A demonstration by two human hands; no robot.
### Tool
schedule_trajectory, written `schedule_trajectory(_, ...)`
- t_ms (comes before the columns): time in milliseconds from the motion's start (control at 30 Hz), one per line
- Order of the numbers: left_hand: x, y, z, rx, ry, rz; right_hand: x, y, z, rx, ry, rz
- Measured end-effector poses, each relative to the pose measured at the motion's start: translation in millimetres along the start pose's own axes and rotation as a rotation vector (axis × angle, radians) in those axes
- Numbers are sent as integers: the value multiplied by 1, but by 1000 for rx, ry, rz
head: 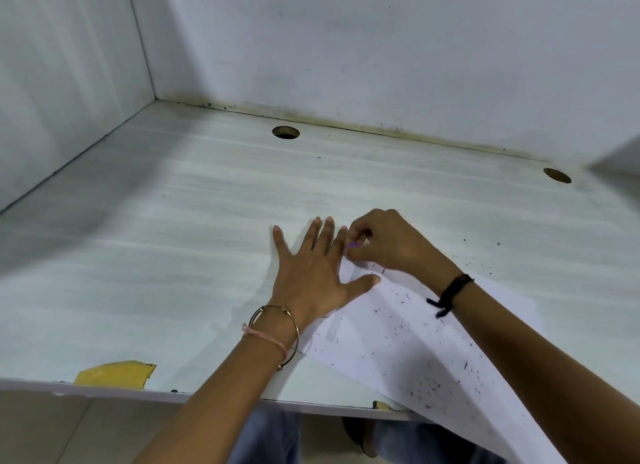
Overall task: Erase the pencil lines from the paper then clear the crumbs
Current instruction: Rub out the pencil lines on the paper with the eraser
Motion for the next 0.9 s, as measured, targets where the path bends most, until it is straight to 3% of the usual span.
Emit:
schedule_trajectory(133, 1, 1, 0, 20, -10, 8, -26, -26, -12, -138, 114, -4)
schedule_trajectory(333, 1, 0, 0, 0, -1, 9, -1, 2, 0, -5, 1, -2)
schedule_trajectory(467, 1, 0, 0, 16, -12, 15, -34, -31, -16, -148, 142, -7)
schedule_trajectory(667, 0, 0, 0, -5, -3, -18, -5, 1, -1, -23, 17, -57)
schedule_trajectory(800, 2, 1, 0, 20, -15, 6, -33, -25, -11, -164, 118, -69)
schedule_trajectory(900, 2, -1, 2, 19, -17, 13, -44, -34, -16, -123, 134, -104)
Point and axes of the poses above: each hand's wrist, its own z-axis away from the middle knuckle, its own y-axis out of the palm, x = y × z, the point moved 10 cm from there along -z, towards the middle knuckle, and after that the axes turned 4 degrees about x, right-handed, at the moved point
